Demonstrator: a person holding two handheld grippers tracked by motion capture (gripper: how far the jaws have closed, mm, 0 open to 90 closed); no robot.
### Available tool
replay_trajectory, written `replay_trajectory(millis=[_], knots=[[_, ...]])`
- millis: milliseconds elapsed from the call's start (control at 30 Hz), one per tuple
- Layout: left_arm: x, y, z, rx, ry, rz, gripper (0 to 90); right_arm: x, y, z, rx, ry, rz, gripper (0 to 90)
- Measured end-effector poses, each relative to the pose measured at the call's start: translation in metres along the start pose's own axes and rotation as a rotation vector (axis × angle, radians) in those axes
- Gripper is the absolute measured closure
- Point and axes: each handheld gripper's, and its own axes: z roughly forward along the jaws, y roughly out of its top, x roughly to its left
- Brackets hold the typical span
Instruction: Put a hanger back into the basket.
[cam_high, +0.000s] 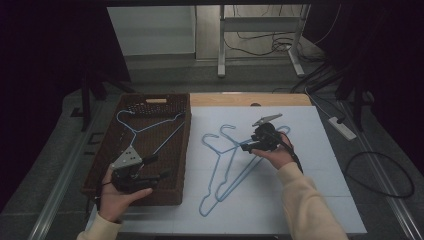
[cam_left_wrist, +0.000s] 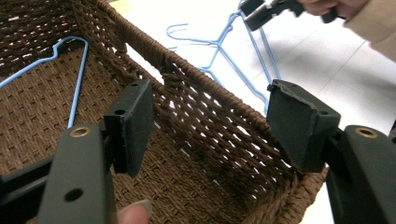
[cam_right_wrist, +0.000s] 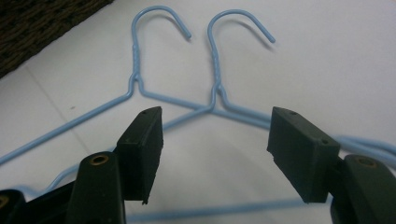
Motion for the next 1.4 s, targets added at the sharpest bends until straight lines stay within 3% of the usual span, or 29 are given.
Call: replay_trajectory(millis=[333,700,1000,1133,1267,1400], knots=[[-0.001,0.000,0.002,0.006,-0.011,0.008,33.7,0.000,0.018,0.034,0.055,0.003,0.002,39.1],[-0.001,0.000,0.002,0.010,-0.014,0.011,33.6,0.003,0.038,0.070,0.132,-0.015,-0.028,44.9],[0.002,-0.002,0.000,0.010,-0.007,0.007,33.6,0.002,0.046,0.087,0.185,-0.018,-0.043,59.0],[0.002,-0.002,0.000,0.009,-0.006,0.006,33.6,0.002,0.049,0.089,0.207,-0.043,-0.072,67.7],[0.002,-0.002,-0.001,0.008,-0.004,0.005,33.6,0.003,0.052,0.090,0.227,-0.038,-0.086,83.2],[0.003,-0.002,-0.002,0.006,-0.003,0.006,33.7,0.006,0.051,0.089,0.229,-0.053,-0.115,85.8]])
